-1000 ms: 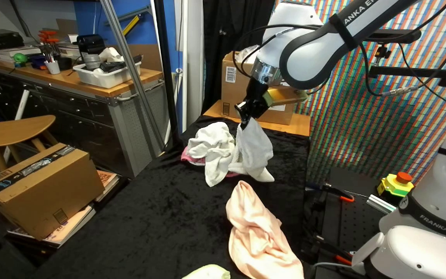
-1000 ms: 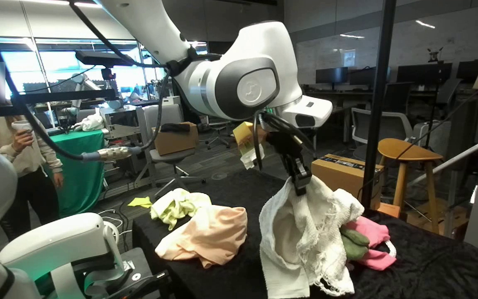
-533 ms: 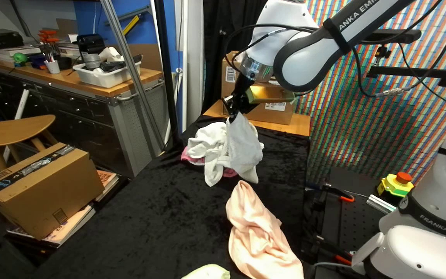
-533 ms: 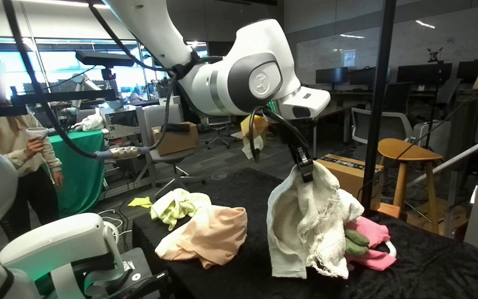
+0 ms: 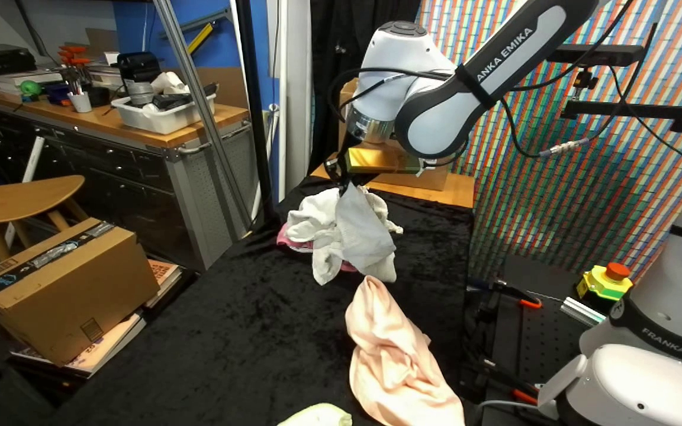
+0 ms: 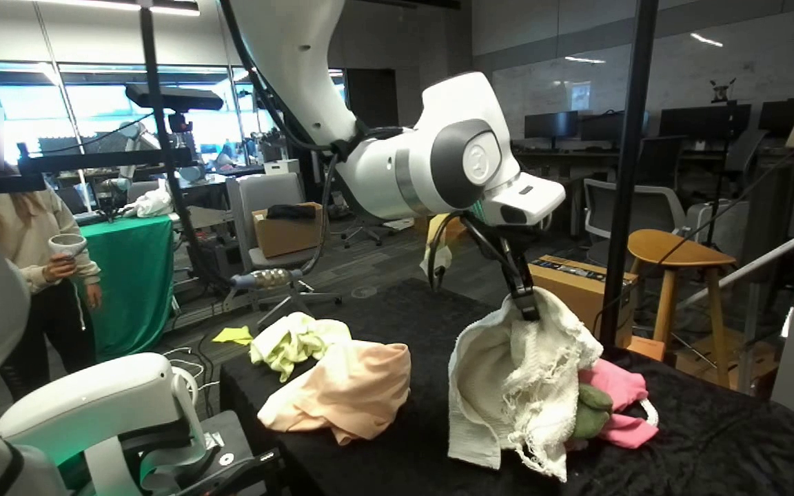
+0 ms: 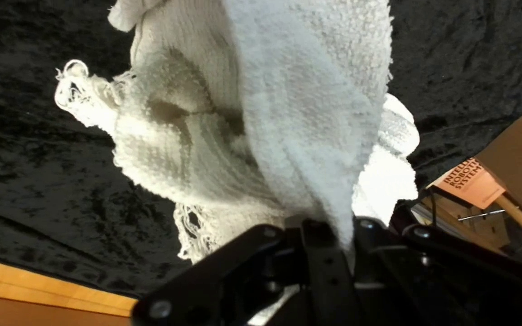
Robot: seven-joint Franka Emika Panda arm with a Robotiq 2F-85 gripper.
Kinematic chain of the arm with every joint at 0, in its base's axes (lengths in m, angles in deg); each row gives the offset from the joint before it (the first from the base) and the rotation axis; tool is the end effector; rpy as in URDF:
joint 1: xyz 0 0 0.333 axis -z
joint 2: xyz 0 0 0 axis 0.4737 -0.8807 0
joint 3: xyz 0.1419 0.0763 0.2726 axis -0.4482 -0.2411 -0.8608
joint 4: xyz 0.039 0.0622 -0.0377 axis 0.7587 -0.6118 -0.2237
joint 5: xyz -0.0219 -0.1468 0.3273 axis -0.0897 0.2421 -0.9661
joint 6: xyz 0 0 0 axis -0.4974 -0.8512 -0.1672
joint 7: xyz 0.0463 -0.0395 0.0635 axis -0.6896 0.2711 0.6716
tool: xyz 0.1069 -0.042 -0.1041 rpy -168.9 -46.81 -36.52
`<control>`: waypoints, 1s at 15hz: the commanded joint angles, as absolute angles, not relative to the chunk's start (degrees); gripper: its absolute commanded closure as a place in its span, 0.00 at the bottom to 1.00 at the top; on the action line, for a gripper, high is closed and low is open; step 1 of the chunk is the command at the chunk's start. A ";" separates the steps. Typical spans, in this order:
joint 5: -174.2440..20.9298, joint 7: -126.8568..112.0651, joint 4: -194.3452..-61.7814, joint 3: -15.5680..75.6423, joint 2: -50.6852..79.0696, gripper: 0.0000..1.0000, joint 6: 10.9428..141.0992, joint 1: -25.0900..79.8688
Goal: Pile up all the objects on the black table
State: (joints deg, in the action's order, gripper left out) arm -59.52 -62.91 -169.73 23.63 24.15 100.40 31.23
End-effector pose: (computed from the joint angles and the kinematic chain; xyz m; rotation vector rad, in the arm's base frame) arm 0.5344 0.0044 0.3002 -2.8671 1.1318 -0.5614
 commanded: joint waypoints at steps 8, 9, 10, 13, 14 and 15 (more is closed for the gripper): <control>-68.85 -61.08 -165.08 29.45 14.81 0.93 100.25 25.26; -69.50 -60.50 -165.06 29.56 14.73 0.92 100.02 25.08; -69.99 -60.04 -165.18 29.70 14.84 0.91 99.93 24.86; -70.42 -57.93 -165.47 29.84 15.97 0.64 98.73 24.28; -69.72 -57.47 -165.54 30.11 16.45 0.58 98.14 23.84; -69.06 -57.16 -165.79 30.39 17.19 0.51 97.56 23.37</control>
